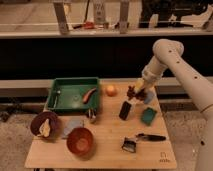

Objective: Place grapes in paper cup

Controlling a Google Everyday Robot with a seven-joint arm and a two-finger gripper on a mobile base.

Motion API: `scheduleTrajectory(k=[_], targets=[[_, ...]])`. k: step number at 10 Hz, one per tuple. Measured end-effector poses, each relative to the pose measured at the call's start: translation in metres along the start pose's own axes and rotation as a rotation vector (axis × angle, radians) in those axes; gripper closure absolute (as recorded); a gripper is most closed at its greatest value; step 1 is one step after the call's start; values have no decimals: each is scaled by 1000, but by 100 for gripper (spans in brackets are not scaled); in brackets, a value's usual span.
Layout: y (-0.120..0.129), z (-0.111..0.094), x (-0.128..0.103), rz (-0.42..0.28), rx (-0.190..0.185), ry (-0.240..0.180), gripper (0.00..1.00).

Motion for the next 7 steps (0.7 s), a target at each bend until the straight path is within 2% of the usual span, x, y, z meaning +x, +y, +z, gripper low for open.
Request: scheduleTrajectory(k=[5, 7], targets=[[-5, 8, 2, -7, -3, -25, 20], [-5, 7, 6, 29, 6, -8, 20]])
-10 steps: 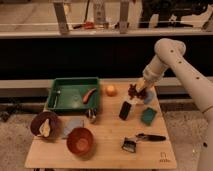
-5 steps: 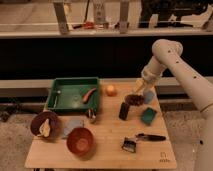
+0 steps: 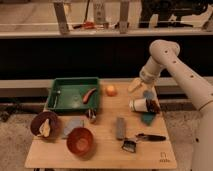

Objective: Place grapes in paper cup

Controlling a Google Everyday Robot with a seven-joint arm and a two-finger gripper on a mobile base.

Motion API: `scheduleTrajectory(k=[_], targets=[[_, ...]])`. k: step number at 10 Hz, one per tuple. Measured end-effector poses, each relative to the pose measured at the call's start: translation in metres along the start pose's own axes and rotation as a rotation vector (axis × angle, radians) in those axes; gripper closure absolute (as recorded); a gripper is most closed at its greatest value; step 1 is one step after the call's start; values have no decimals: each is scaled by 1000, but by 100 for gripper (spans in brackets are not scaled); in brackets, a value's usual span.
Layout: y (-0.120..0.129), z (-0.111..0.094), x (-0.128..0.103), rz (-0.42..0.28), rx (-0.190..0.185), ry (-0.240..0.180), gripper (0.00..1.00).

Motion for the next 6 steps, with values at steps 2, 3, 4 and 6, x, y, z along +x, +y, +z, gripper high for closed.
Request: scheduleTrajectory(k=[2, 3, 4, 6], targets=[[4, -5, 6, 63, 39, 26, 20], [7, -7, 7, 84, 63, 36, 20], [9, -9, 8, 103, 85, 44, 20], [11, -10, 7, 110, 89, 46, 20]])
